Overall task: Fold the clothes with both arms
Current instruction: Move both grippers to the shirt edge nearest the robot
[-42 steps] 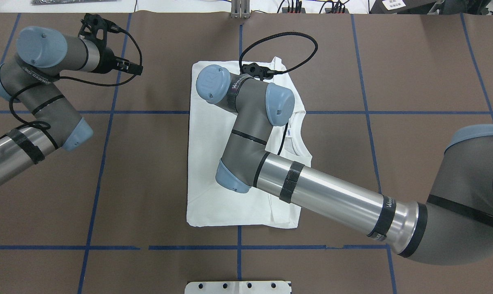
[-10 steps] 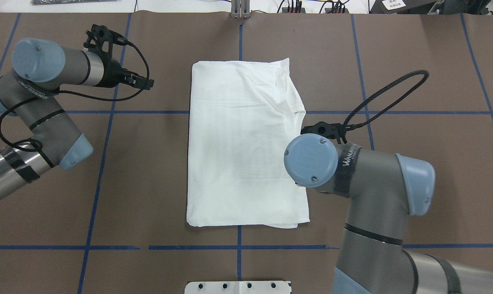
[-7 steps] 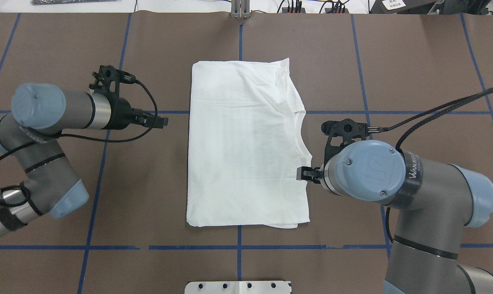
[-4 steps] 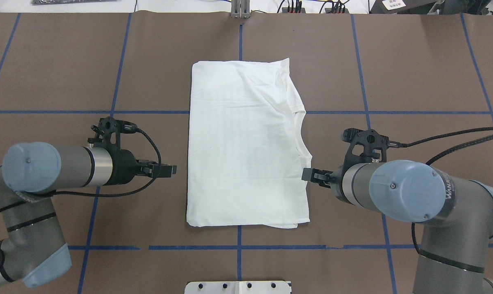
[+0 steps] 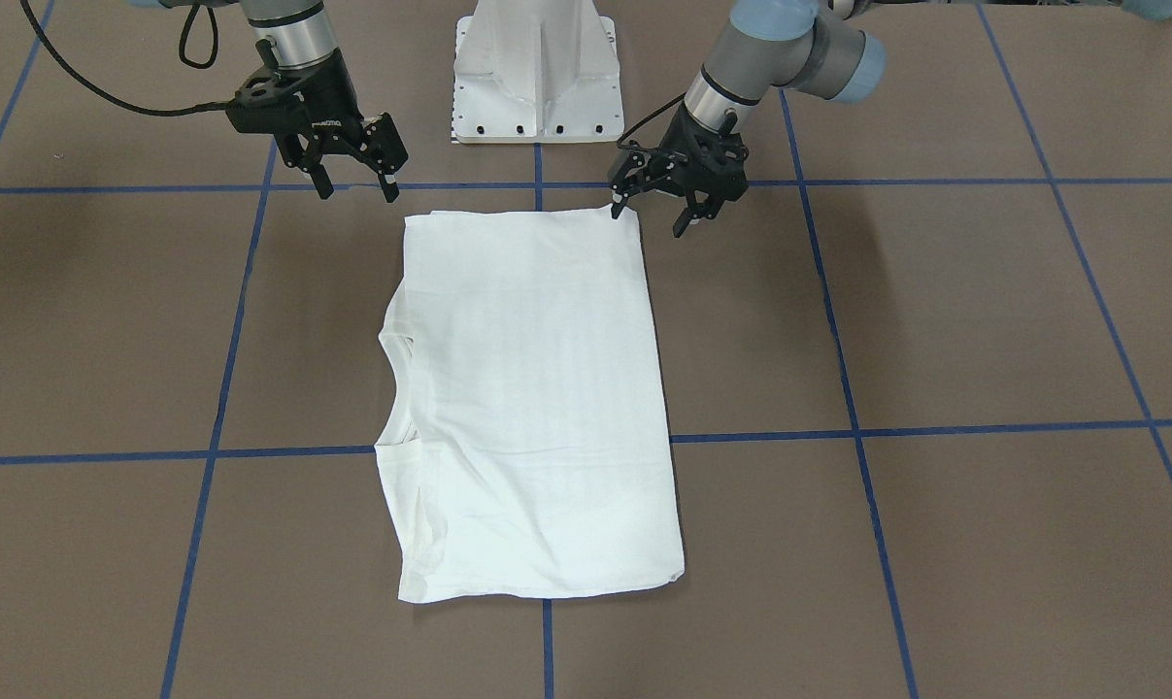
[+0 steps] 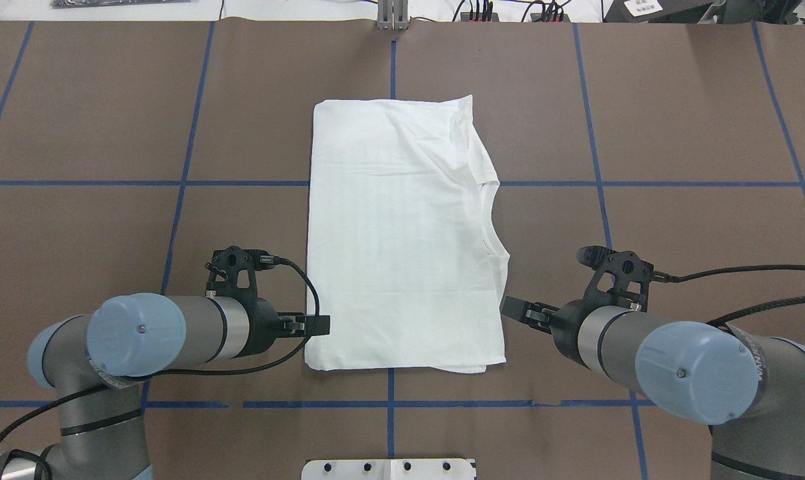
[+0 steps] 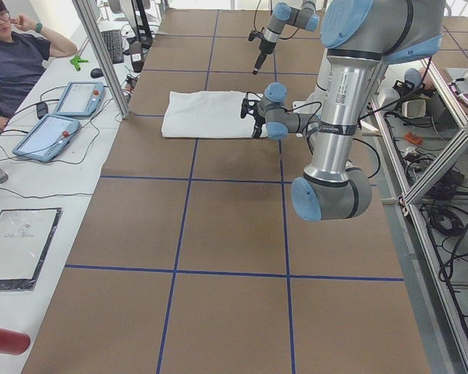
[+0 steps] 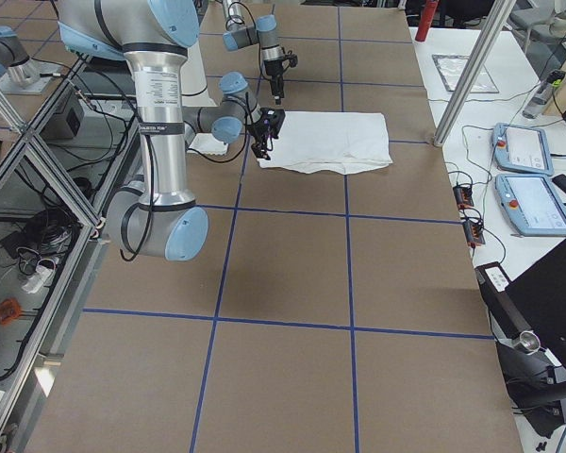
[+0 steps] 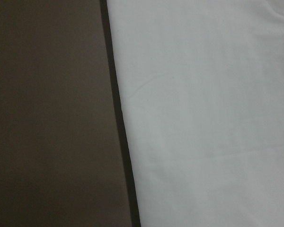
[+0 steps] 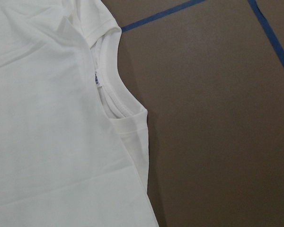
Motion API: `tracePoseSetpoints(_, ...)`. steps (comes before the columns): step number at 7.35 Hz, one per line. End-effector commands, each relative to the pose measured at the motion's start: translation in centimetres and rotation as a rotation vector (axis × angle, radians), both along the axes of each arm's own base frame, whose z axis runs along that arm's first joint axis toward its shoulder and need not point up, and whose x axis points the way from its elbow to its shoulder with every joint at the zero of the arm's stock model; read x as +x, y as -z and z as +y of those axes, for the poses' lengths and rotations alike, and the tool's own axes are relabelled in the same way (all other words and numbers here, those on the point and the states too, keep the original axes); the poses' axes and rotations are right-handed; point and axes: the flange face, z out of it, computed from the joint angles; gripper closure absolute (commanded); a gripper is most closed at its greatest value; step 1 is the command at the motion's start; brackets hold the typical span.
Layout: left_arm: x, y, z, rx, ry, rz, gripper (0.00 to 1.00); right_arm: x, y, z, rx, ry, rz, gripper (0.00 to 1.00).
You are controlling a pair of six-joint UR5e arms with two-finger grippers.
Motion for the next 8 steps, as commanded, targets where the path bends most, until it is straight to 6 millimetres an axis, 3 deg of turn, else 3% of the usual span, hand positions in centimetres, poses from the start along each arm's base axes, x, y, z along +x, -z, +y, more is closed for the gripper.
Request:
tracePoseSetpoints(1,1.9,0.6,1.7,-0.021,-0.009,-0.025,0.08,0.0,-0.3,0.3,0.008,-0.005,-0.007,0.0)
tracePoseSetpoints(2,2.2,0.1,1.8,-0.027,-0.009,-0.043,0.23,0.0,-0.2,0.3,0.009,-0.005,-0.01,0.0)
tracePoseSetpoints(3,2.5,-0.1,1.8,-0.03,-0.011,-0.054,0.26,-0.1,-0.2,0.2,0.01,-0.006,-0.009,0.0)
tracePoseSetpoints(8,4.0,-1.3,2.0,-0.037,-0.02,-0.083,0.27,-0.2,-0.4,0.3,0.009,-0.006,-0.003,0.0)
